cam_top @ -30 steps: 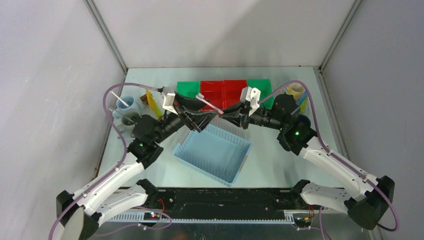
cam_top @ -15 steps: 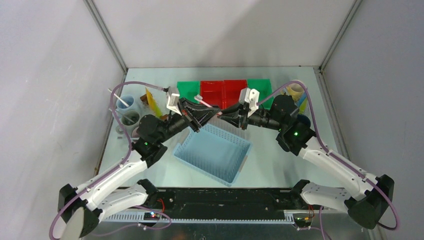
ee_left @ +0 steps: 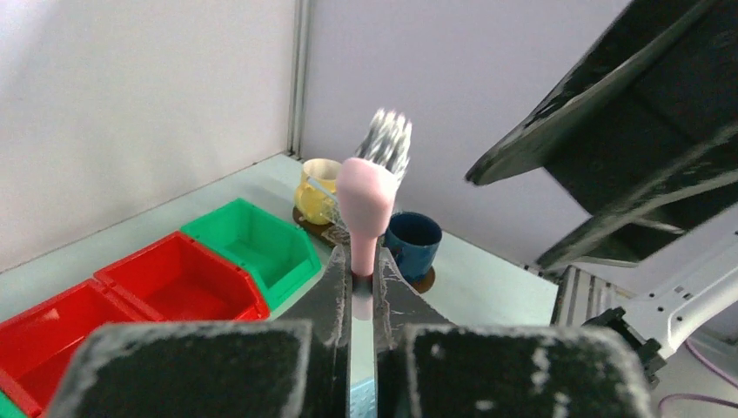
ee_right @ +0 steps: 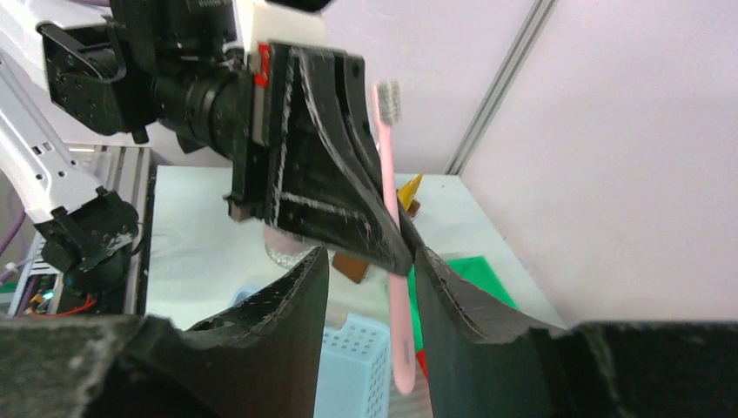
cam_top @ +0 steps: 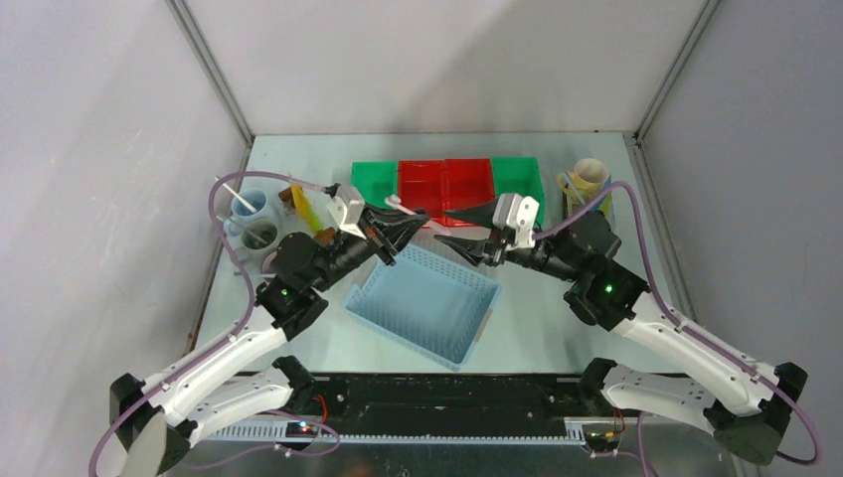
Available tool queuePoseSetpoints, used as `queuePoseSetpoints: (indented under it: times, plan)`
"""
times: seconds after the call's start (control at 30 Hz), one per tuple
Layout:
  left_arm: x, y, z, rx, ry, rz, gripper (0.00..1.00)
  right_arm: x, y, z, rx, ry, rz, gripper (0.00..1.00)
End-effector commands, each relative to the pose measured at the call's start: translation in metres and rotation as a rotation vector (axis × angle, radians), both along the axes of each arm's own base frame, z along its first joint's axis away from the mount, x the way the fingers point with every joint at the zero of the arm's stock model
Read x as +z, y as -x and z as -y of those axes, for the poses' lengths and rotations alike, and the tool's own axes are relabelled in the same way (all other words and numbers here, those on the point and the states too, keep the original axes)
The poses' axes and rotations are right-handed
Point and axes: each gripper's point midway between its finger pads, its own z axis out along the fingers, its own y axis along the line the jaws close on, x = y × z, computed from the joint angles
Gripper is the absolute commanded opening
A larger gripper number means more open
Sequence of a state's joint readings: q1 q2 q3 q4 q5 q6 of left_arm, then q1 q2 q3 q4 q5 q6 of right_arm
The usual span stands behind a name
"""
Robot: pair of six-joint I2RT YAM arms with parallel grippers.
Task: Prepare toiletry sets of a toothbrush and toothpaste on the tray
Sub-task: Pick up the toothbrush from the storage box.
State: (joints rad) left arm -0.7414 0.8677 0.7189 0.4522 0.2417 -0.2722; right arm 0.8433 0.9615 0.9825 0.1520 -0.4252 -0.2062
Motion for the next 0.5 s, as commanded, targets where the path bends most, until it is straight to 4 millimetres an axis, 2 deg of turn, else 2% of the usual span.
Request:
queuePoseSetpoints:
  times: [0.0, 0.1, 0.13, 0.23, 0.47]
  plan:
    - [0.001, -0.005, -0.001, 0.084, -0.064, 0.072, 0.0, 0.029, -0.003, -0.004, -0.122, -0.058, 0.145, 0.44]
    - [0.001, -0.002, 0.004, 0.086, -0.079, 0.09, 0.0, 0.029, -0.007, -0.013, -0.188, -0.061, 0.176, 0.43]
    - [0.003, -0.003, 0.004, 0.096, -0.078, 0.097, 0.0, 0.034, -0.003, -0.018, -0.181, -0.072, 0.193, 0.43]
    - [0.004, -0.001, 0.007, 0.104, -0.078, 0.106, 0.0, 0.03, -0.003, -0.033, -0.197, -0.057, 0.182, 0.41]
    - [0.006, 0.003, 0.01, 0.108, -0.079, 0.127, 0.0, 0.027, -0.011, -0.048, -0.247, -0.055, 0.16, 0.36]
